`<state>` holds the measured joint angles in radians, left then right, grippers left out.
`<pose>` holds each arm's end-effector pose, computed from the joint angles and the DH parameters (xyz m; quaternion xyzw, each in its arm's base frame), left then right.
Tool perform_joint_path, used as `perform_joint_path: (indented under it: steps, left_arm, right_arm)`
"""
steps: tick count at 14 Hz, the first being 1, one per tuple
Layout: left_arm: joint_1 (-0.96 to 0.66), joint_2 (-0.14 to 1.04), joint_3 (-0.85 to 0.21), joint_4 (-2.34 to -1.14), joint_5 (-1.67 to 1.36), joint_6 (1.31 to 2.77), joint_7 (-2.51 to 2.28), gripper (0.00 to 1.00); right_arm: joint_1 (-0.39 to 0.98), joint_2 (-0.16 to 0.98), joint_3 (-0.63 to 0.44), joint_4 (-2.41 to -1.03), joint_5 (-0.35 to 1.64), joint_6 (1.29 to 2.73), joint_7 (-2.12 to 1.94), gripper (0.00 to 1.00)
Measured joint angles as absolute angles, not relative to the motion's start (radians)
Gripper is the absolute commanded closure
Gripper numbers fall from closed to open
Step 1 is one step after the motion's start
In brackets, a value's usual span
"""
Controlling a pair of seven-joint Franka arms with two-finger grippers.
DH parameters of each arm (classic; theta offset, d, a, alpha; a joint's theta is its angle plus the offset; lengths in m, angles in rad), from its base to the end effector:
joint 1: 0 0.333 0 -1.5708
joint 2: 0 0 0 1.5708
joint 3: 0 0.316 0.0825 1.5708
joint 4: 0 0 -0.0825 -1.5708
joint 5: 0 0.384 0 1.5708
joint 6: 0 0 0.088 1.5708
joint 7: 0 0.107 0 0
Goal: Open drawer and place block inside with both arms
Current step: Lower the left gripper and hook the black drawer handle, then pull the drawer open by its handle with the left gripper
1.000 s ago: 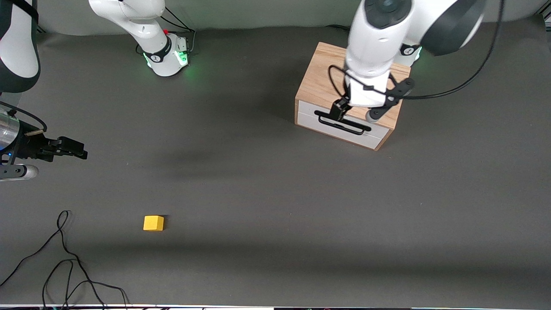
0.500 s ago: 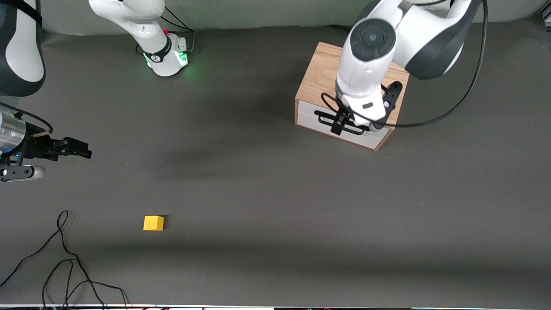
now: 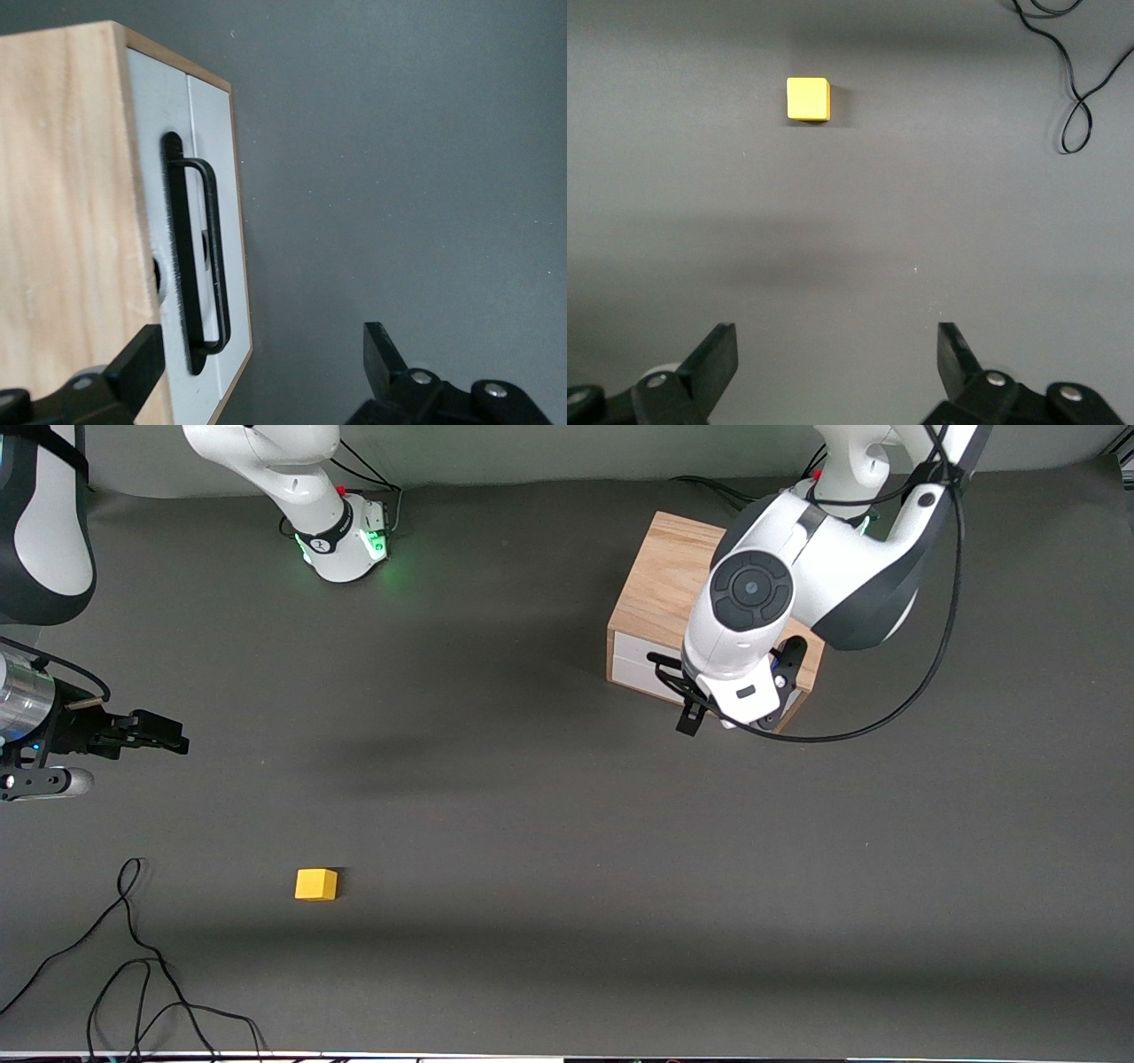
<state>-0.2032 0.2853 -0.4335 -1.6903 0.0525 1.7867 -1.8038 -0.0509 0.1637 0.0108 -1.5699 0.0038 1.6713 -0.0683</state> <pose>0.5117 -0.3464 0.4304 -0.8339 -0.5448 0.0602 0.0641 0.6059 -0.0244 0.5382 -0.9994 -0.0138 0.0309 0.0045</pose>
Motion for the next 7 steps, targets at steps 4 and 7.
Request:
perform_joint_path:
  steps: [4,7]
  left_arm:
    - [-0.203,0.295,-0.434,-1.781,0.081,1.854,-1.804,0.00]
    - [-0.203,0.301,-0.434,-1.848,0.094,1.906,-1.804,0.00]
  right_arm:
    - [-0.051,0.161,0.008,-1.570,0.004,1.687,-0.068,0.00]
    - [-0.051,0.160,0.008,-1.570,0.004,1.688,-0.068,0.00]
